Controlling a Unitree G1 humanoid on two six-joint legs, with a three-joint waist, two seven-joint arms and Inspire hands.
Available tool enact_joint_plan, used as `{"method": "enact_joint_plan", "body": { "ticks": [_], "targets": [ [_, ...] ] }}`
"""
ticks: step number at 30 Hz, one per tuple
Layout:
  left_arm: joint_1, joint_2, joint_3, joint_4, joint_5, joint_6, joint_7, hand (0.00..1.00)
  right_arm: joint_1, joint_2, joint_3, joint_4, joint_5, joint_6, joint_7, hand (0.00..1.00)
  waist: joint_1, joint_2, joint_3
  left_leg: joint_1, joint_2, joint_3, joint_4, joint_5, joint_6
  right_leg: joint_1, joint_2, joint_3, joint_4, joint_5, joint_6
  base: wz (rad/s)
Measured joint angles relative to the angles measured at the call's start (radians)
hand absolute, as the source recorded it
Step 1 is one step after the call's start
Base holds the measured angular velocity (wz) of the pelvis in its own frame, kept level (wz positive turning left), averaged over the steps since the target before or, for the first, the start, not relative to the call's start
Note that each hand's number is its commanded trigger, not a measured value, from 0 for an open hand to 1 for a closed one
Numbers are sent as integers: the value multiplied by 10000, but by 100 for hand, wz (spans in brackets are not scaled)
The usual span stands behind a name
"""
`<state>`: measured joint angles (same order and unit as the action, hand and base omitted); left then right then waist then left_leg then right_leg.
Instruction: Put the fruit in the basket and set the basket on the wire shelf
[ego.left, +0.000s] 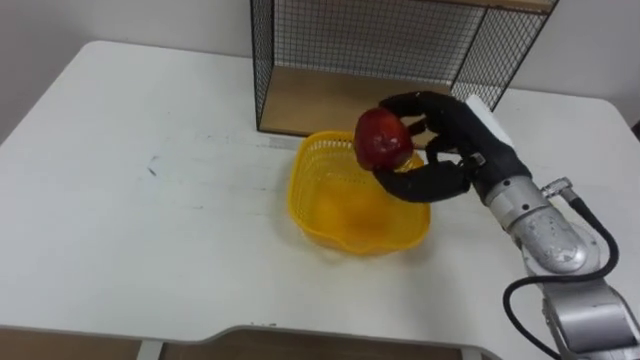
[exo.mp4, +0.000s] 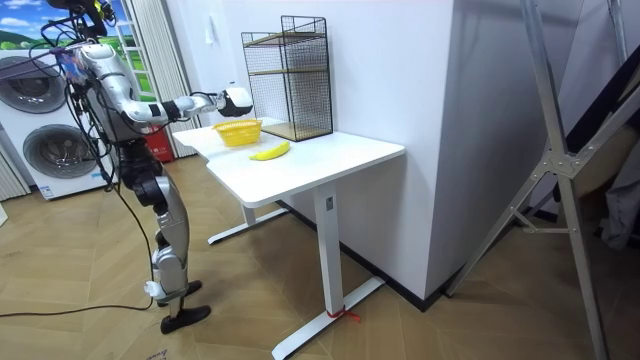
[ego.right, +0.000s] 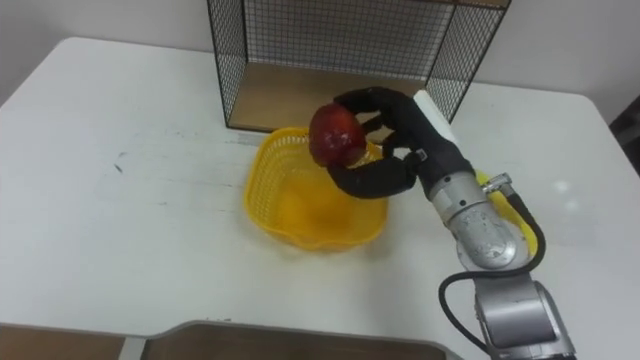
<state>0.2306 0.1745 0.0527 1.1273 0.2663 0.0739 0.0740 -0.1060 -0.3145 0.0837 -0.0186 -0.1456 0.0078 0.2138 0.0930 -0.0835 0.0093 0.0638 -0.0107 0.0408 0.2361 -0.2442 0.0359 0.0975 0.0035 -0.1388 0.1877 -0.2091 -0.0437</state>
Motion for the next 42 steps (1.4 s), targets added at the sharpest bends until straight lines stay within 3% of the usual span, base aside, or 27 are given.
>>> {"method": "enact_joint_plan", "body": {
  "ticks": [1,2,3,4,24,29,42],
  "targets": [
    [4,0,-1,0,2,7,0,0,0,1,88,0,-66,48,54,96,4,0,0,-1,0,-39,0,0,0,12,1,-10,-3,0,0,0],
    [2,0,-1,1,3,7,0,0,0,1,128,0,-116,69,90,66,3,1,0,-1,-1,-48,1,0,0,16,1,-15,-4,0,0,0],
    [-8,0,-4,2,2,7,0,0,1,8,162,7,-166,91,163,43,-1,2,1,4,0,-43,0,0,0,15,1,-12,-5,0,0,0],
    [-7,0,-11,4,2,8,0,0,0,8,162,7,-174,96,200,0,4,4,2,4,-1,-42,1,1,0,15,1,-12,-5,0,0,0],
    [7,1,16,-3,-5,81,-13,0,109,87,179,85,-384,164,279,0,1,-83,-56,20,-4,-87,20,1,1,88,-3,-41,-21,1,1,0],
    [-6,1,29,-7,6,81,-17,0,109,86,172,85,-383,165,277,0,-24,-56,-37,22,-4,-85,41,0,1,130,-4,-50,-19,6,5,0],
    [-28,-1,47,31,3,62,-14,0,93,52,-813,57,331,126,-32,0,-141,-25,-24,4,-13,-157,41,0,2,167,-9,-167,-23,9,10,2]
  ]
}}
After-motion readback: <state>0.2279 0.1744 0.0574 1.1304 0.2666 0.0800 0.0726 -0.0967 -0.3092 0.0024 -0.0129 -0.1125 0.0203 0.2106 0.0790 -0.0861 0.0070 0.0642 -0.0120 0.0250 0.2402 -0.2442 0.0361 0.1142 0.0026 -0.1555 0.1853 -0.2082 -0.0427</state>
